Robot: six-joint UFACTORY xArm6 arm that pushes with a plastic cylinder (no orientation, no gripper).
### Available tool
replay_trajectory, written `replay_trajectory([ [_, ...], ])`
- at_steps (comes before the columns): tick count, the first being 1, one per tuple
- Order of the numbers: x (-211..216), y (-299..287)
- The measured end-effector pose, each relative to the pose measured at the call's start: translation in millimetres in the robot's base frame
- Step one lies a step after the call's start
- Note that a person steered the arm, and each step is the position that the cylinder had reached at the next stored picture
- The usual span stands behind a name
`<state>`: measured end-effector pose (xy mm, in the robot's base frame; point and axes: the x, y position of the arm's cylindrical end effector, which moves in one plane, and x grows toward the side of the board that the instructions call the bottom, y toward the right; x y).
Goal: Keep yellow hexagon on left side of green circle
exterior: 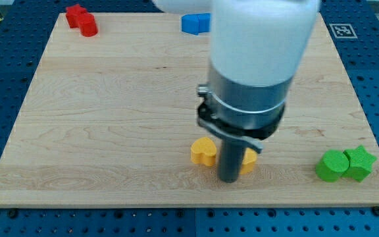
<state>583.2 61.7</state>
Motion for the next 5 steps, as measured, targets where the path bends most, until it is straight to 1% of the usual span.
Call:
replay_trajectory([
  [1, -21.0, 22.6],
  [2, -54.0, 22.6],
  [3, -77.6, 23.5],
  [4, -76.2, 49.0],
  [5, -40.8, 72.9],
])
